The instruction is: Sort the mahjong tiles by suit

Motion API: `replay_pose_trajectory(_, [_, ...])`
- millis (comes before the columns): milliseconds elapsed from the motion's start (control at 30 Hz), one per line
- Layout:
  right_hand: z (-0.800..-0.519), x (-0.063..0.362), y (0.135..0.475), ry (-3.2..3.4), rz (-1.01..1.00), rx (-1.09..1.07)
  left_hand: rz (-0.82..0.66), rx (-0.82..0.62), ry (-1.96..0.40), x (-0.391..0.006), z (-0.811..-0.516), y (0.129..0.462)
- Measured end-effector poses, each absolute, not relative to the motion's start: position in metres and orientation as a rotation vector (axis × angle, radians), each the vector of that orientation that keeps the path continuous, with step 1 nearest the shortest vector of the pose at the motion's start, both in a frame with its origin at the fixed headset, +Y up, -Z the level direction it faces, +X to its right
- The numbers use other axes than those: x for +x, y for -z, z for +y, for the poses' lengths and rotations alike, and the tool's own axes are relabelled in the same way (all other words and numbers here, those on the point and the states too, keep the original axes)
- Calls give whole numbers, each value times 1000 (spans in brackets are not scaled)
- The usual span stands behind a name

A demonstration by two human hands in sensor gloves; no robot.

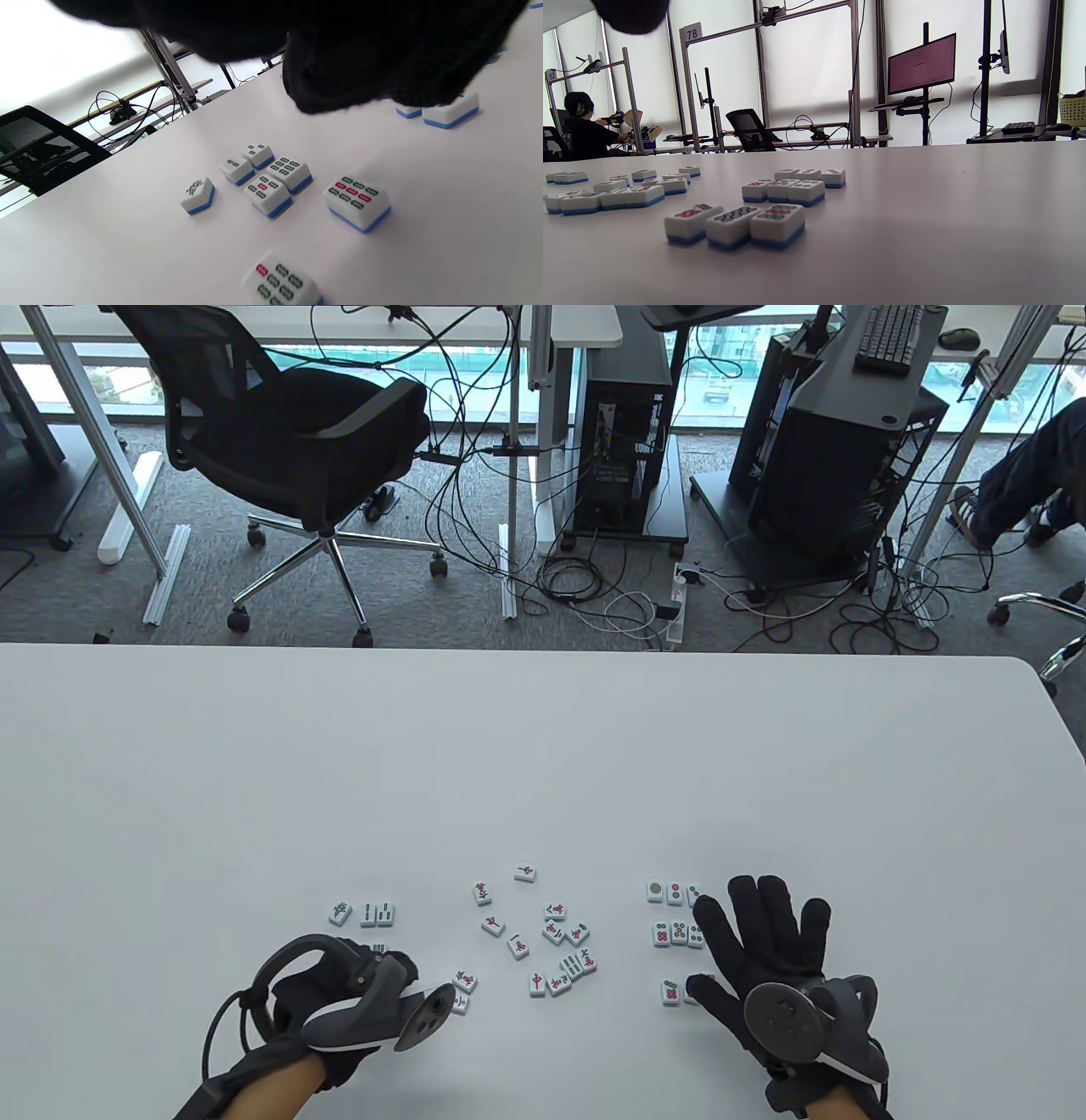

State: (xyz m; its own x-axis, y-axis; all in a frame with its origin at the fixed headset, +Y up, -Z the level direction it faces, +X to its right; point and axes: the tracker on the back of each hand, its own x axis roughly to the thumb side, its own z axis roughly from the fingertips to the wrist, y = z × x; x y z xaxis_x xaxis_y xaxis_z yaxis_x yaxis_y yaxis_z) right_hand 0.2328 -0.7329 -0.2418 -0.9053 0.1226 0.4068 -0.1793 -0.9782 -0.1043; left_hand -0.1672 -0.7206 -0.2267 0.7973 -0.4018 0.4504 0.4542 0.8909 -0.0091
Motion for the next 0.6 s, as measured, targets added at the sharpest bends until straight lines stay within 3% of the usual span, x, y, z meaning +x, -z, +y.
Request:
replay_pose_trajectory(333, [-733,230,241,-2930,-202,617,-382,-183,512,-186,-750,227])
replay_pose_trajectory(600, [-734,230,241,-2925,-200,616,-345,-198,529,-190,-758,233])
